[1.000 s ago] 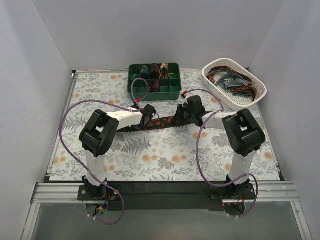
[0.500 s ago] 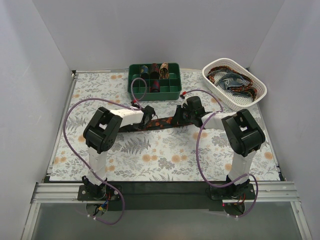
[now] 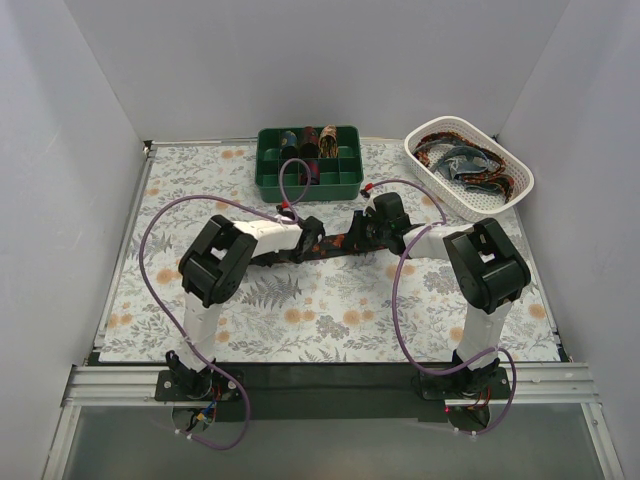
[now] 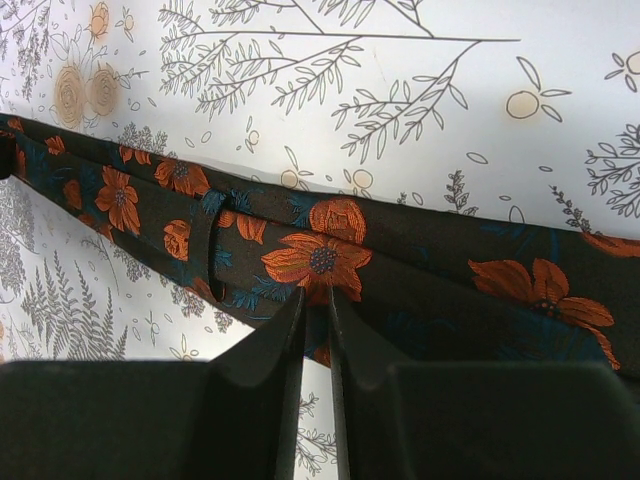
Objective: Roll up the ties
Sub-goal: Roll the tie
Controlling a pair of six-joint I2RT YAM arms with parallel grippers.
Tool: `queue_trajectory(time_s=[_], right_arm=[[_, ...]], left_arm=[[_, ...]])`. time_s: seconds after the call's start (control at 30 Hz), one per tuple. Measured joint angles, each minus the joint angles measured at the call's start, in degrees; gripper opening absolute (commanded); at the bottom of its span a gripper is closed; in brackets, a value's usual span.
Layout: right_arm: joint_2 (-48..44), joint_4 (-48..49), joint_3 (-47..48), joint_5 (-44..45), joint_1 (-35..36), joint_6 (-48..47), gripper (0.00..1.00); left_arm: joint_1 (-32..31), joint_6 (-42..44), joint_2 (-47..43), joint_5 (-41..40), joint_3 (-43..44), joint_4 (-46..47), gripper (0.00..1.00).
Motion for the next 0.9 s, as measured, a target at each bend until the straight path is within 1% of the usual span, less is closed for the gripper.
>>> queue_trajectory(time_s=[0.13, 0.37, 0.9], right_arm=[[0.0, 0.6, -0.3, -0.2, 0.0, 0.0, 0.19], [0.0, 1.0, -0.5, -0.2, 0.0, 0.0, 0.19], [0.0, 1.2, -0.6, -0.3, 0.0, 0.0, 0.19]], left_arm=[[-1.0, -0.4, 1.5, 0.5, 1.2, -0.5, 0.21], [-1.9, -1.1, 1.5, 3.4, 2.3, -0.6, 0.33], [-2.2, -0.7, 1.5, 10.3, 3.9, 0.8, 0.41]])
